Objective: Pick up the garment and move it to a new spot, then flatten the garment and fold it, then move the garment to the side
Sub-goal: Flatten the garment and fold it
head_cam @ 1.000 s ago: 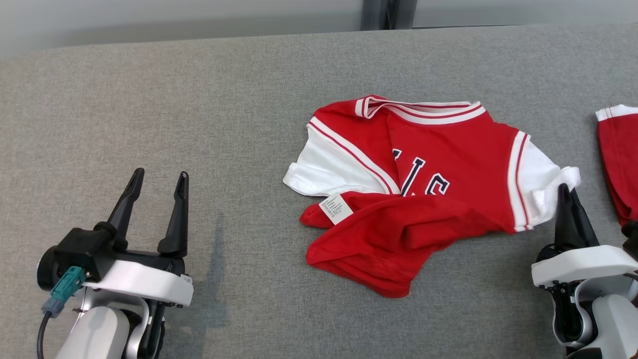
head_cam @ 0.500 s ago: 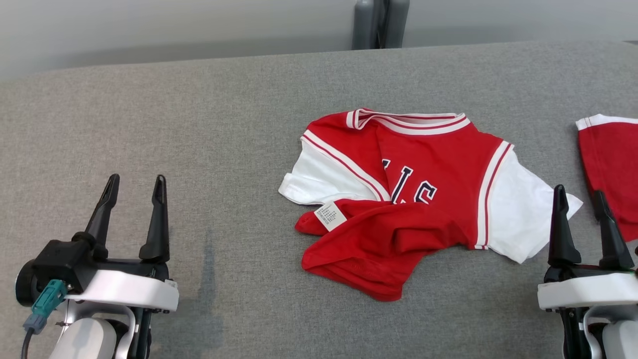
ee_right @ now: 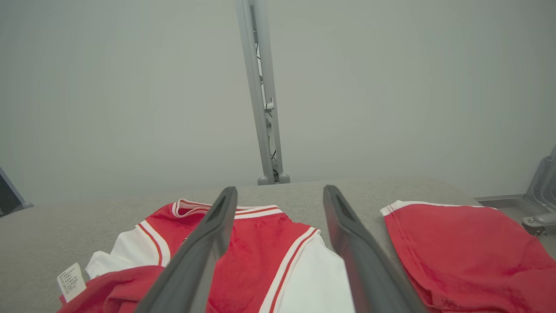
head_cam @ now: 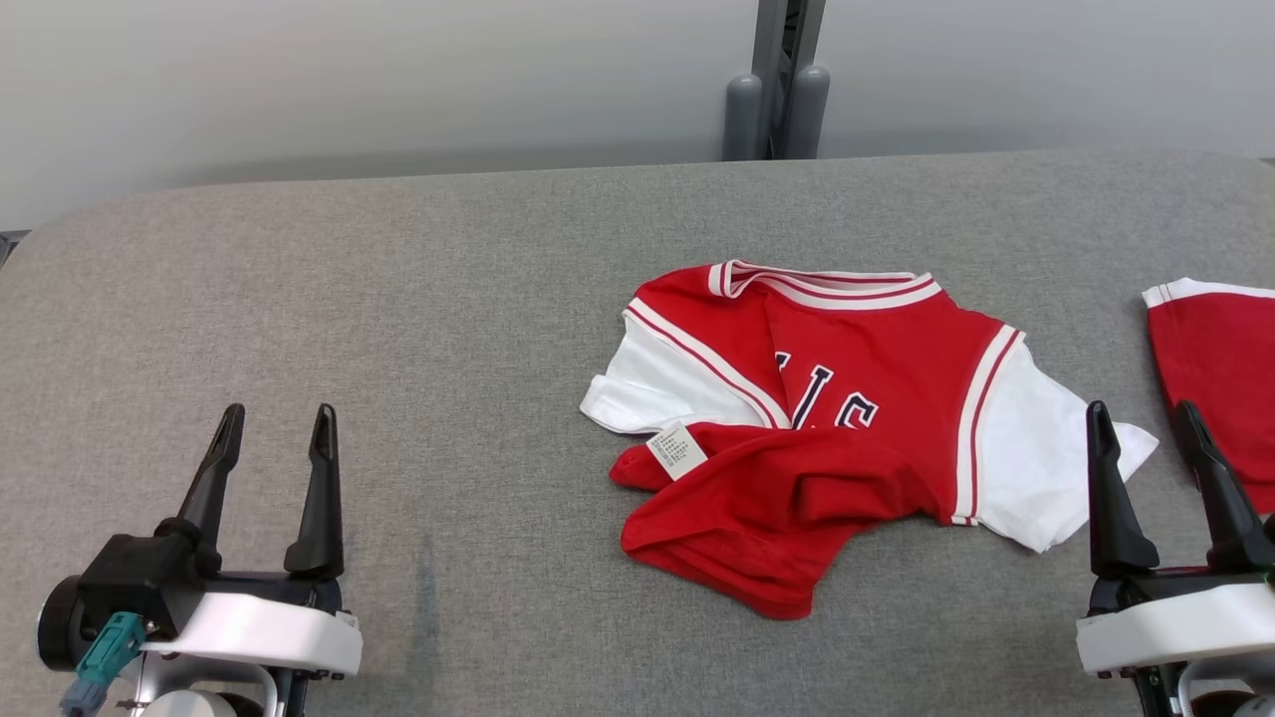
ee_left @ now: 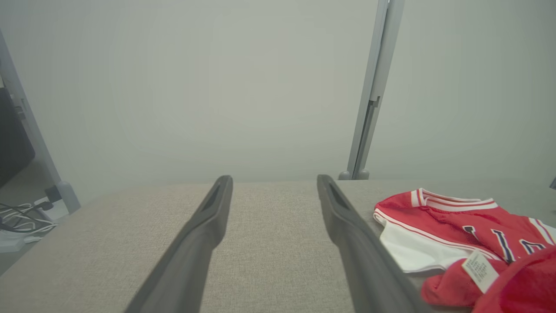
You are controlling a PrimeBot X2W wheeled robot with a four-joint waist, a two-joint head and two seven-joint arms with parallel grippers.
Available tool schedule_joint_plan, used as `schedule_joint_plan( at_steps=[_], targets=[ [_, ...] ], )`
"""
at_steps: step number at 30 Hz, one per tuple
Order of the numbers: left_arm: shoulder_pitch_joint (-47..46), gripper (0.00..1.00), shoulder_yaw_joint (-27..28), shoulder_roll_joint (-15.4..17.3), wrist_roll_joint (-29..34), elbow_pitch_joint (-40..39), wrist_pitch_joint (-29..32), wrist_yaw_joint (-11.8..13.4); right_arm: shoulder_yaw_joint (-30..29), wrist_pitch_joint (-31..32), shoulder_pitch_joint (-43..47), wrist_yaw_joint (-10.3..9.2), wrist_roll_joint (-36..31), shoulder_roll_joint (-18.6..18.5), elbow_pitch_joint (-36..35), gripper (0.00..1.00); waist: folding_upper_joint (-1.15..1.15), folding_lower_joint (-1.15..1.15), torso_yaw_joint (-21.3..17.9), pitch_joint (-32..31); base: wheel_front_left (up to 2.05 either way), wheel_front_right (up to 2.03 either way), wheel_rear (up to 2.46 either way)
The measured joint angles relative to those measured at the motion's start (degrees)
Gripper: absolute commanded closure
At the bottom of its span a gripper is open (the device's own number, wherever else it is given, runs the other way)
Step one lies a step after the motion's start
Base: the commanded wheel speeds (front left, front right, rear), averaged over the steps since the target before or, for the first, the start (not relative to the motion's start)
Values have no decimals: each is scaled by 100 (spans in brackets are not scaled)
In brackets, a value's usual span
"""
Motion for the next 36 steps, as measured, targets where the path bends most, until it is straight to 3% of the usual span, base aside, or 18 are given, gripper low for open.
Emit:
schedule_joint_plan(
  at_steps=[14, 26, 36],
  targets=[
    [75, 0, -171, 22, 22, -87, 131, 73, 71, 266, 159, 0, 54, 2, -191, 0, 0, 0, 74, -43, 0, 0, 0],
    [-258, 0, -1274, -312, -631, 207, 1497, -909, 271, 279, 20, 0, 156, 1, -145, 0, 0, 0, -255, 239, 0, 0, 0],
    [-687, 0, -1570, -411, -1272, 934, 2641, -1285, 413, 101, -108, 0, 263, 4, 101, 0, 0, 0, -758, 527, 0, 0, 0]
  ],
)
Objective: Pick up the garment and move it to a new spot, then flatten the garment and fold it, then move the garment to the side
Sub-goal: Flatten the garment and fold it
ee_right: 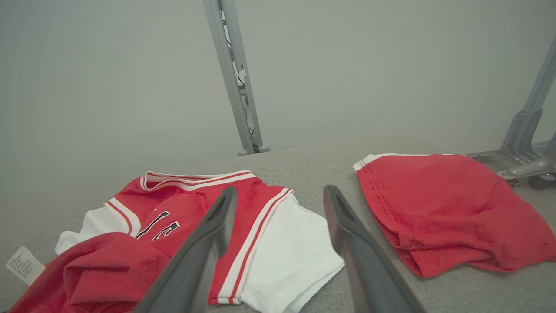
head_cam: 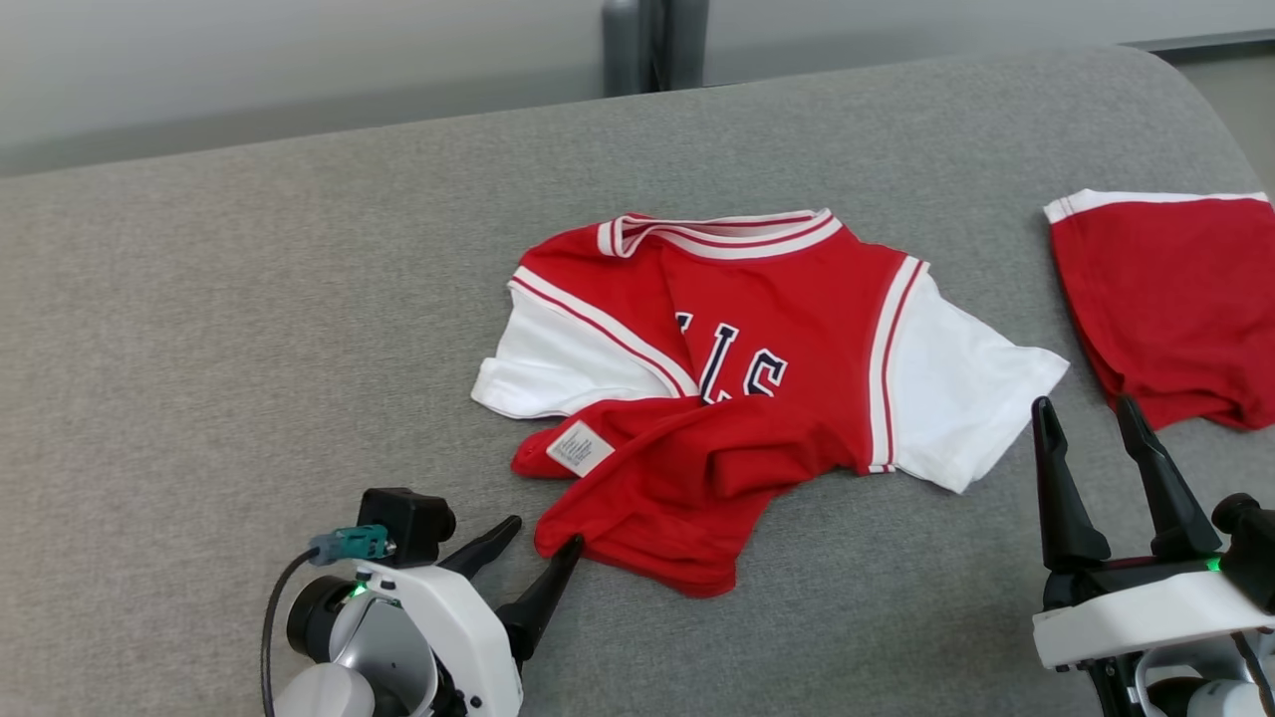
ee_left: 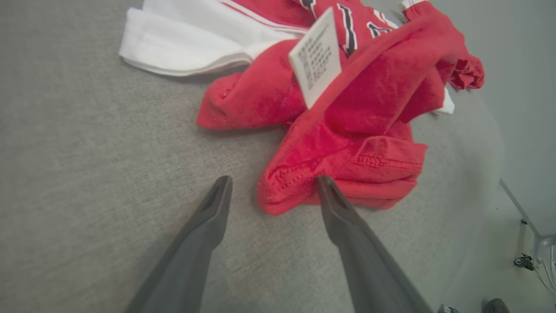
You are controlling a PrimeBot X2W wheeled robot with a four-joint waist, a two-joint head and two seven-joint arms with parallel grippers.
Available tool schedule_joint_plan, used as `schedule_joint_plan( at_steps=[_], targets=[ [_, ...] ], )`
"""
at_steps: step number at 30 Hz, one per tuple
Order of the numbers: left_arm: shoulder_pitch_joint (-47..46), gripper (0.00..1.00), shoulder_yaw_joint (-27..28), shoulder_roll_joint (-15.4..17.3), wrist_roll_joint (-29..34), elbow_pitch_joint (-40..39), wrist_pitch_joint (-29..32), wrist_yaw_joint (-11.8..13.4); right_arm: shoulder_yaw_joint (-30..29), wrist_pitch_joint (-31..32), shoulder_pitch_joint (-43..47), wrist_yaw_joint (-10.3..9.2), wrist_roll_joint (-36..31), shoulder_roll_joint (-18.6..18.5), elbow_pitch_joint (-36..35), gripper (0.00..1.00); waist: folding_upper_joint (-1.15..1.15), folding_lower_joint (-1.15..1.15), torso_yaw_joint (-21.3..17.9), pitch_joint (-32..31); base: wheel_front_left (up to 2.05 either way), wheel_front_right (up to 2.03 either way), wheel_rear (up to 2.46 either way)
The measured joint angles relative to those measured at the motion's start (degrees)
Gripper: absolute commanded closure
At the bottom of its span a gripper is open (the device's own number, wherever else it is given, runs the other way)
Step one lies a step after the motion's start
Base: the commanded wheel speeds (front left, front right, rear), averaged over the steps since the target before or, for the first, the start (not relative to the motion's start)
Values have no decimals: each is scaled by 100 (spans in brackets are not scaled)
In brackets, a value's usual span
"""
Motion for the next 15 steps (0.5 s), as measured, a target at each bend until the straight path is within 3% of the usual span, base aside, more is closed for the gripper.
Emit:
schedule_joint_plan(
  at_steps=[4, 5, 6, 10, 15],
  targets=[
    [-95, 0, -5, -22, -201, 269, 231, -60, 29, -74, -37, 0, 47, 1, 96, 0, 0, 0, -166, 67, 0, 0, 0],
    [-116, 65, 0, -34, -264, 333, 247, -100, 31, -108, -43, 0, 81, 0, 132, 0, 0, 0, -217, 92, 0, 0, 0],
    [-135, 100, -21, -26, -269, 361, 260, -125, 32, -121, -49, 0, 81, 1, 143, 0, 0, 0, -233, 102, 0, 0, 0],
    [-227, 100, -22, 40, -131, 321, 92, -135, -16, -159, -79, 0, 98, 1, 179, 0, 0, 0, -226, 134, 0, 0, 0],
    [-306, 100, 250, 347, 267, 113, -364, 201, -101, -193, -93, 0, 97, 1, 186, 0, 0, 0, -108, 141, 0, 0, 0]
  ],
)
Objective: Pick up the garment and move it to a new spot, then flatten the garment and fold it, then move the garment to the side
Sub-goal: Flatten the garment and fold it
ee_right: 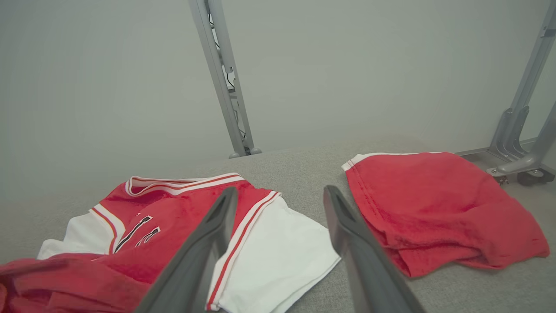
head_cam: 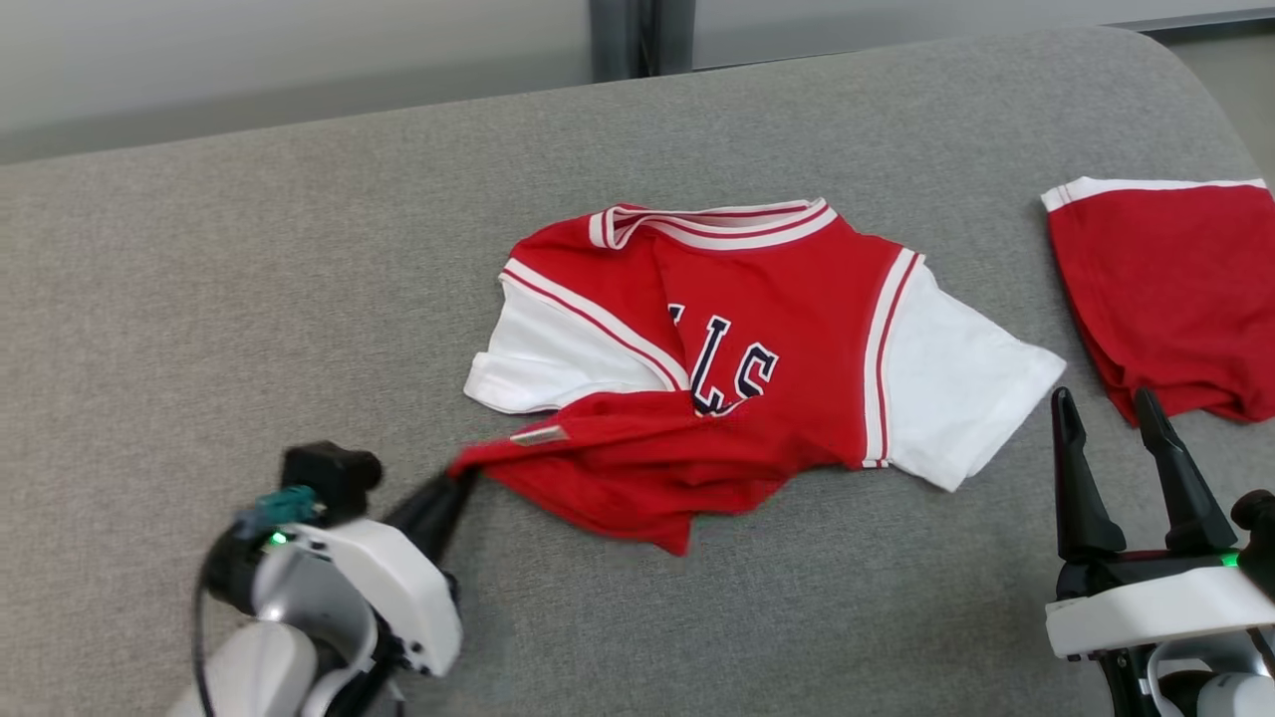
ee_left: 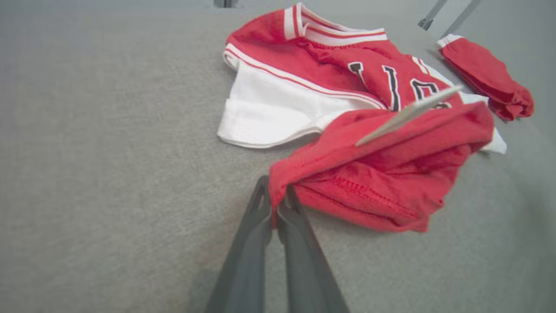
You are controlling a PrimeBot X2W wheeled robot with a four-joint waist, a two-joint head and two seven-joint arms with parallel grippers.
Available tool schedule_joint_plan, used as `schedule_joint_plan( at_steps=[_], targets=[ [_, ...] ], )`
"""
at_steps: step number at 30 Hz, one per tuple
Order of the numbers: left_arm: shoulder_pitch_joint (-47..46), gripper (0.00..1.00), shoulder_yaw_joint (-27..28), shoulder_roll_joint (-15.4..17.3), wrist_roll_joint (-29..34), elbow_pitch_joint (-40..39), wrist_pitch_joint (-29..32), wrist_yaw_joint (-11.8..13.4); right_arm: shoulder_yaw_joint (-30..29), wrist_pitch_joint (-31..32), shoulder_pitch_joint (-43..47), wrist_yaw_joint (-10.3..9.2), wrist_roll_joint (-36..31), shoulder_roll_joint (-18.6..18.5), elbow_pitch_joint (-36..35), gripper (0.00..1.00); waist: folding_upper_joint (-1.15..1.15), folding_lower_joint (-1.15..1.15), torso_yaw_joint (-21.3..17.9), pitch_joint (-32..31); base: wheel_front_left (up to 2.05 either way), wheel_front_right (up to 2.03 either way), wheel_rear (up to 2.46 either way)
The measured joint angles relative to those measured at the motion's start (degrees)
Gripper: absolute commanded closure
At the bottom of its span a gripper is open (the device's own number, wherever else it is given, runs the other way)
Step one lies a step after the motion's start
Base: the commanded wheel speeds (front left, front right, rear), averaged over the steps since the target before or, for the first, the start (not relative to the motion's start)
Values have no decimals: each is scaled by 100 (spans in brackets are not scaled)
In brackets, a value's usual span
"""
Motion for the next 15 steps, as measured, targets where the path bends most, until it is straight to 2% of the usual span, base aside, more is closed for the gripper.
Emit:
schedule_joint_plan(
  at_steps=[4, 10, 15],
  targets=[
    [-124, 100, 342, 405, 387, -210, -311, 371, -36, 1, -26, 0, -10, -1, -23, 0, 0, 0, 140, -19, 0, 0, 0],
    [-647, 100, 775, 886, 947, -577, -959, 679, -40, 14, -124, 0, -11, 1, -62, 0, 0, 0, 314, -55, 0, 0, 0],
    [-654, 100, 899, 1046, 1189, -784, -1168, 904, -68, 23, -121, 0, -8, 3, -82, 0, 0, 0, 396, -67, 0, 0, 0]
  ],
)
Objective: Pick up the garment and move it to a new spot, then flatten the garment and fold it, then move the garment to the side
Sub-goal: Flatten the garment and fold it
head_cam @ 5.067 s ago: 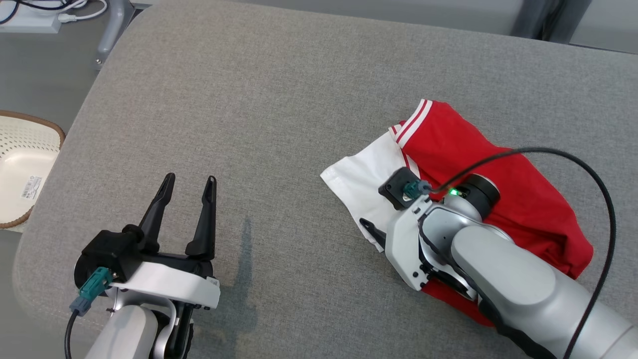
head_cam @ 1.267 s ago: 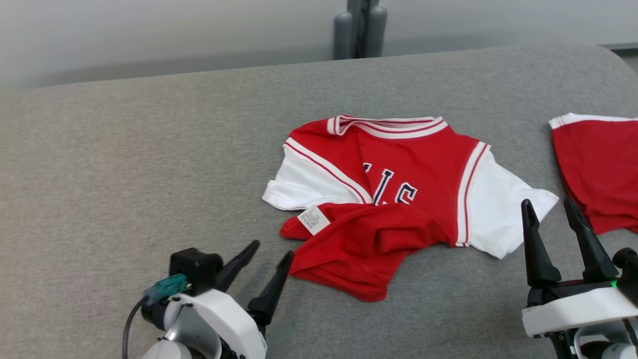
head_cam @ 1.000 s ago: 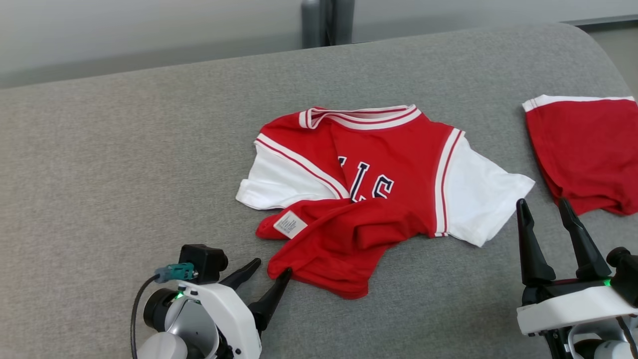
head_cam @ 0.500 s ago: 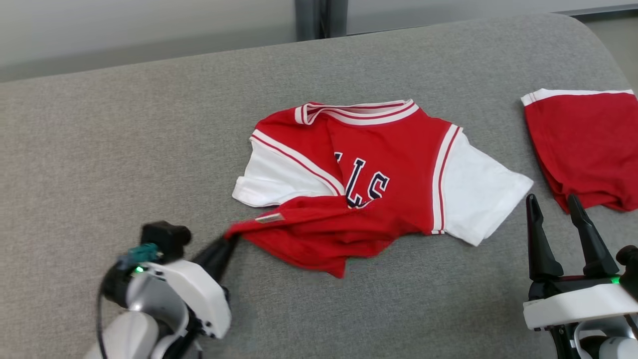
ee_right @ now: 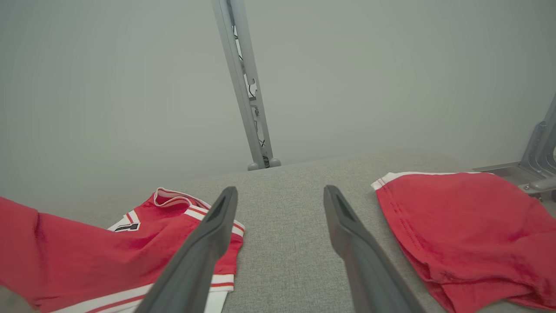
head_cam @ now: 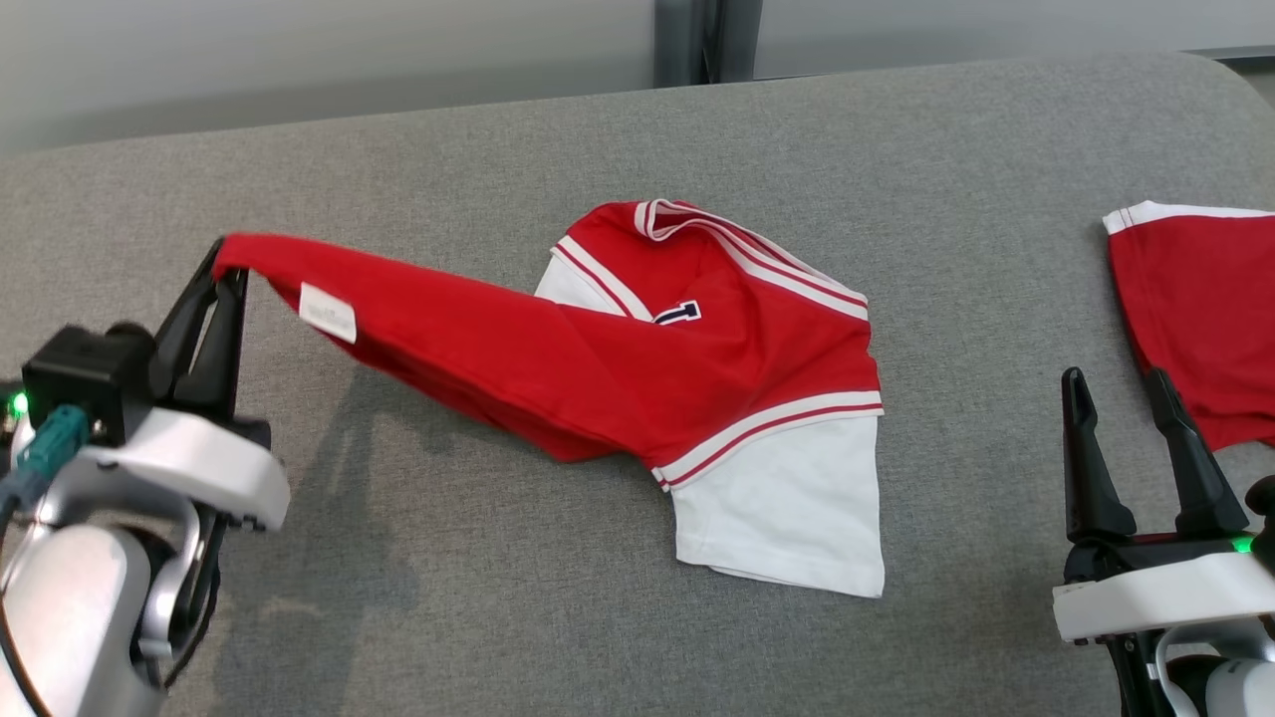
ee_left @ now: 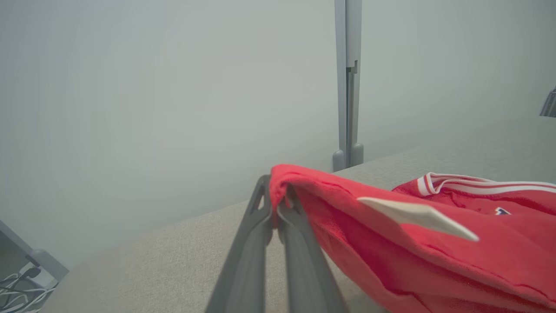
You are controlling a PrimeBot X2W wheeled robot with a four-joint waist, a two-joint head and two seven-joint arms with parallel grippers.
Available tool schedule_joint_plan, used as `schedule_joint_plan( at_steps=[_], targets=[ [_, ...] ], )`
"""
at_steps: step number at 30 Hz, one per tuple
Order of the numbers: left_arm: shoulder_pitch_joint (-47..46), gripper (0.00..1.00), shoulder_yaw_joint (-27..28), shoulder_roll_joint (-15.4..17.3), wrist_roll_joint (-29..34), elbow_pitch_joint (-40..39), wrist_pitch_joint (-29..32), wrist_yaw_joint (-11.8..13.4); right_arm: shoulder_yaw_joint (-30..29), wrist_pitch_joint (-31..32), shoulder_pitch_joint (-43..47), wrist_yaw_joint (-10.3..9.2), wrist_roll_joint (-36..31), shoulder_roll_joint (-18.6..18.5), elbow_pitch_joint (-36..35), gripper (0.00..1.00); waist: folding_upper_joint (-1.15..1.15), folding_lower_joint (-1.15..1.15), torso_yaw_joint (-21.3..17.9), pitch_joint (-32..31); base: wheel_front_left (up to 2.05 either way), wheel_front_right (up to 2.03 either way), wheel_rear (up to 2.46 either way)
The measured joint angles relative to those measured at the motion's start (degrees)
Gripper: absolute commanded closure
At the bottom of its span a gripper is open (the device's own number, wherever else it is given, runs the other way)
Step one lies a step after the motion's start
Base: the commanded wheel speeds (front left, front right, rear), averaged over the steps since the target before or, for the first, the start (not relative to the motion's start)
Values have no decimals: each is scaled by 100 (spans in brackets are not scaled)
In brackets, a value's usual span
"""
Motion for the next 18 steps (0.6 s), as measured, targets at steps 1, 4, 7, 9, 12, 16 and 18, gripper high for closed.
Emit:
schedule_joint_plan(
  at_steps=[1, 4, 7, 9, 12, 16, 18],
  targets=[
    [124, 100, 15, 0, -23, 3, 0, 44, 2, 1, 2, 0, 3, 0, -3, 0, 0, 0, 4, 5, 0, 0, 0],
    [660, 100, 74, -64, -188, 212, -99, 144, 15, -1, 8, 0, 59, -1, 0, 0, 0, 0, 3, 33, 0, 0, 0],
    [1105, 100, 88, -270, -368, 486, -331, 172, 12, -23, 9, 0, 110, -1, 5, 0, 0, 0, 15, 70, 0, 0, 0],
    [1280, 100, 62, -424, -494, 727, -458, 156, 2, -23, 9, 0, 111, -2, 16, 0, 0, 0, 42, 87, 0, 0, 0],
    [1393, 100, 36, -614, -698, 1127, -633, 8, -4, -8, 8, 0, 109, 0, 19, 0, 0, 0, 85, 98, 0, 0, 0],
    [1458, 0, 42, -811, -914, 1451, -694, -69, -32, 37, 5, 0, 109, -1, 5, 0, 0, 0, 152, 90, 0, 0, 0],
    [1461, 0, 51, -877, -989, 1563, -733, -125, -43, 57, 4, 0, 104, -1, -9, 0, 0, 0, 212, 72, 0, 0, 0]
  ],
)
